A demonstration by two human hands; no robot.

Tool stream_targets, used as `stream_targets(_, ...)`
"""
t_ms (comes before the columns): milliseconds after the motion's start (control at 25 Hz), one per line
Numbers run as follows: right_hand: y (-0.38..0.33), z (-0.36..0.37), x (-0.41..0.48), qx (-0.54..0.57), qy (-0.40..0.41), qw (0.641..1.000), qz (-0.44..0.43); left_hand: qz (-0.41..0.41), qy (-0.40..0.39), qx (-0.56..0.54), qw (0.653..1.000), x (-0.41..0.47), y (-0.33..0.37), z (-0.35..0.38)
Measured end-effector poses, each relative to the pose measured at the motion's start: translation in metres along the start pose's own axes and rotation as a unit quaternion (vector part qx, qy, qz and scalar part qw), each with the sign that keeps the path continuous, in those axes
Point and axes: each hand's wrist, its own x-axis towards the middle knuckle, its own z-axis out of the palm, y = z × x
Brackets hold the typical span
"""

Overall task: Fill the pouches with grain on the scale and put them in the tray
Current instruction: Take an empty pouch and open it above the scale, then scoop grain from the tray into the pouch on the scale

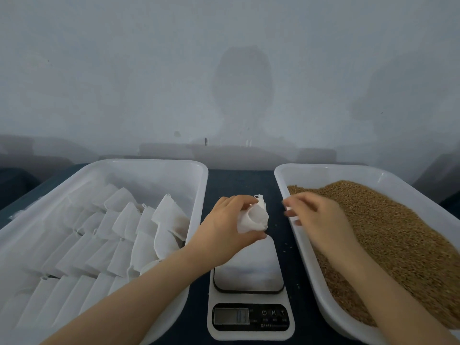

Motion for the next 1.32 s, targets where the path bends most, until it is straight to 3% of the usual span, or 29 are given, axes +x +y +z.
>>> stream_targets(80, 0.02, -0.02, 0.018, -0.182, 0.002, 0.982, 0.043, -0.018, -0.022, -0.023, 0.999, 0.0, 0.0, -0.001)
stream_targets(160, 0.044, -0.034, 0.029, -0.364, -0.092, 0.918, 0.131, -0.027, -0.043, -0.032, 0.998, 0.0, 0.002, -0.002)
stream_targets(240, 0.064, -0.034, 0.032, -0.426, -0.171, 0.87, 0.18, -0.034, -0.061, -0.038, 0.997, 0.0, 0.004, -0.004)
stream_targets(320, 0.074, -0.031, 0.032, -0.4, -0.192, 0.877, 0.186, -0.038, -0.077, -0.04, 0.996, -0.001, 0.007, -0.004)
stream_targets(440, 0.075, -0.032, 0.034, -0.367, -0.159, 0.897, 0.19, -0.05, -0.087, -0.041, 0.994, -0.001, 0.009, -0.006)
stream_targets(600, 0.075, -0.043, 0.035, -0.272, -0.023, 0.93, 0.246, -0.053, -0.092, -0.044, 0.993, -0.002, 0.01, -0.008)
stream_targets(720, 0.082, -0.052, 0.036, -0.313, 0.05, 0.909, 0.272, -0.05, -0.097, -0.045, 0.993, -0.002, 0.012, -0.007)
stream_targets(840, 0.089, -0.049, 0.033, -0.344, 0.022, 0.894, 0.286, -0.053, -0.101, -0.043, 0.992, -0.002, 0.013, -0.007)
stream_targets(1000, 0.087, -0.037, 0.032, -0.34, -0.064, 0.908, 0.236, -0.055, -0.107, -0.04, 0.992, -0.002, 0.013, -0.008)
stream_targets(1160, 0.081, -0.023, 0.031, -0.218, -0.107, 0.936, 0.253, -0.057, -0.114, -0.047, 0.991, -0.003, 0.012, -0.008)
stream_targets(1320, 0.076, -0.017, 0.027, -0.07, -0.095, 0.943, 0.311, -0.057, -0.119, -0.05, 0.99, -0.002, 0.011, -0.007)
